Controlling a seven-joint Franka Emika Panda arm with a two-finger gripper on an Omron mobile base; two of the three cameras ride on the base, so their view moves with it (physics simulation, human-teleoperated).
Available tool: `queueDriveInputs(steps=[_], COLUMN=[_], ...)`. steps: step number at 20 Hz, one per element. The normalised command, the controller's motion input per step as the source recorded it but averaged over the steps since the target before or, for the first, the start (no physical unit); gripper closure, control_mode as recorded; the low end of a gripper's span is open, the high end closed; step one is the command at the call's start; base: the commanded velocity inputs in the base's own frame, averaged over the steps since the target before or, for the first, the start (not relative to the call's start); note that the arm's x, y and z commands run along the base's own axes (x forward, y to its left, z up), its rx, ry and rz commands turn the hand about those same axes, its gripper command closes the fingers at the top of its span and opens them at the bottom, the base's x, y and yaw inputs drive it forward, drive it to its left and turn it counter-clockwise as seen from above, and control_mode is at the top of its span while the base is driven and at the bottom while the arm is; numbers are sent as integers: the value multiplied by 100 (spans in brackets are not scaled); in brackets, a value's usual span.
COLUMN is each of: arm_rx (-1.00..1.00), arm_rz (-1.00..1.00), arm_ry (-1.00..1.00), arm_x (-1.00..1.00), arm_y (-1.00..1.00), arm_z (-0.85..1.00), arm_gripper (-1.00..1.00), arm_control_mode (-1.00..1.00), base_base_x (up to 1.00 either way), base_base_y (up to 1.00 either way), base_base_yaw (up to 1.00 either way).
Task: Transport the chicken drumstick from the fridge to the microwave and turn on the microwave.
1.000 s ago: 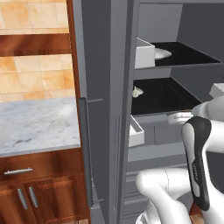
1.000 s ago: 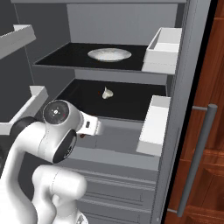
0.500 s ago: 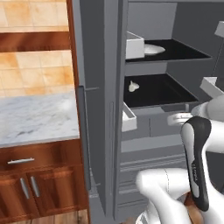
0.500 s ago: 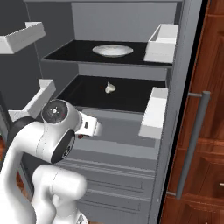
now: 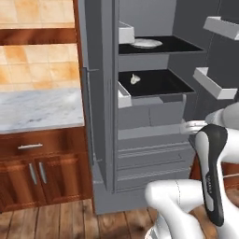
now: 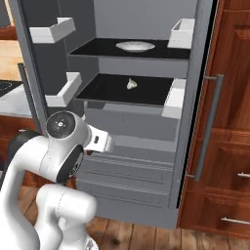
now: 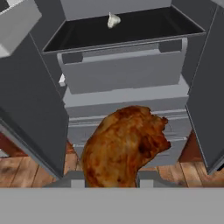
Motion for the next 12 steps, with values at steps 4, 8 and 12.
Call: queueDriveInputs(steps=[4, 8, 12], arm_rx=[0, 0, 0], arm_rz=[0, 0, 0], arm_ry=[0, 0, 0], arm_x=[0, 0, 0], arm_y=[0, 0, 0], arm_z=[0, 0, 0], arm_gripper=[100, 100, 100], arm_control_mode=[100, 100, 100], base_base_x=[-36, -24, -9], base_base_y=[66, 85, 90], base_base_yaw=[10, 7, 0])
